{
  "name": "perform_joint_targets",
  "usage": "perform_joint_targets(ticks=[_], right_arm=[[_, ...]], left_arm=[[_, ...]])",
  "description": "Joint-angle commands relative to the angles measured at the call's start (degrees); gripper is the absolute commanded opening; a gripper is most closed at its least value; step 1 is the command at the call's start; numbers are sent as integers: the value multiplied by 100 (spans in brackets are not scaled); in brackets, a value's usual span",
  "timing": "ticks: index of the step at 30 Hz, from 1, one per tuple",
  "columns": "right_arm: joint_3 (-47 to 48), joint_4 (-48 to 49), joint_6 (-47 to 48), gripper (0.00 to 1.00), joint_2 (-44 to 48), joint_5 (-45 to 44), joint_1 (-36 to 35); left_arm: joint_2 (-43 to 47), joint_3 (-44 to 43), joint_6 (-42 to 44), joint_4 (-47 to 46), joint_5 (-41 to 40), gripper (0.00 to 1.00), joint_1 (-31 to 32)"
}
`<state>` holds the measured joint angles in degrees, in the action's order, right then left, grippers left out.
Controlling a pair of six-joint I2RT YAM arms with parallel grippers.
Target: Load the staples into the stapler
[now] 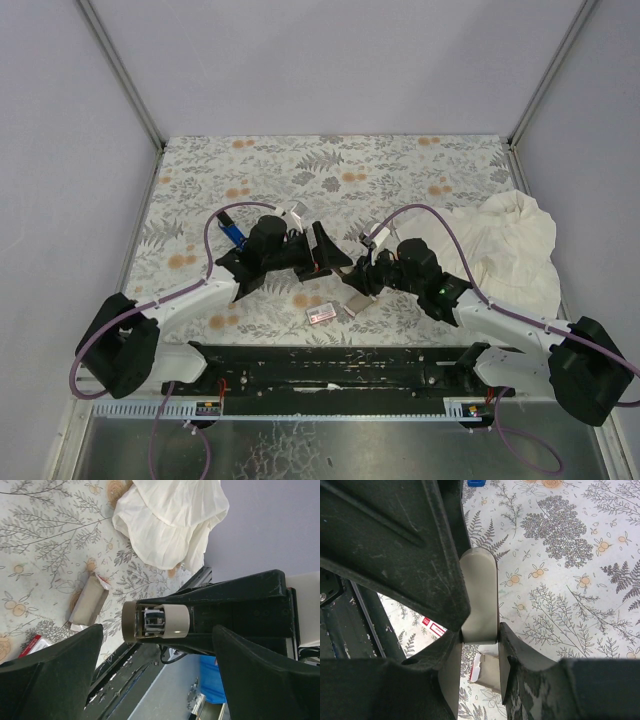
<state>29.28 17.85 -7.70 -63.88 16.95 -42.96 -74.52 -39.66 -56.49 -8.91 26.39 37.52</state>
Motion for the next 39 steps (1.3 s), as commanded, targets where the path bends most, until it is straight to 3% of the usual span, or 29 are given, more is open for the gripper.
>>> perform_joint_targets(ticks=[1, 5, 11, 14, 22, 30, 33, 36, 39], right_arm=[[227, 115, -83, 0, -73, -309, -2], [670, -77, -25, 0, -643, -534, -17], [1825, -363, 3, 0, -2174, -996, -276], [2482, -468, -63, 0, -2988, -1287, -461], [4437, -833, -189, 0, -4983, -1835, -830], [5607, -1307, -186, 2, -6041, -1916, -912], [5662, -1375, -175, 13, -6159, -1992, -924], [5544, -1290, -161, 41, -6111, -2007, -924], [5354, -1125, -162, 57, -5950, -2080, -925]], left_arm=[[535, -243, 512, 790, -700, 93, -50], [1102, -478, 1247, 1836, -1238, 100, -754], [1239, -1087, 2968, 3307, -1451, 100, -3223], [1353, -1250, 3295, 3374, -1335, 100, -3918], [1723, -773, 3651, 3098, -2199, 100, -3994], [1935, -512, 3602, 2908, -2401, 100, -4000], [1886, -500, 3577, 2877, -2358, 100, -3995], [1813, -501, 3570, 2894, -2255, 100, -4003], [1785, -512, 3542, 2901, -2232, 100, -3991]])
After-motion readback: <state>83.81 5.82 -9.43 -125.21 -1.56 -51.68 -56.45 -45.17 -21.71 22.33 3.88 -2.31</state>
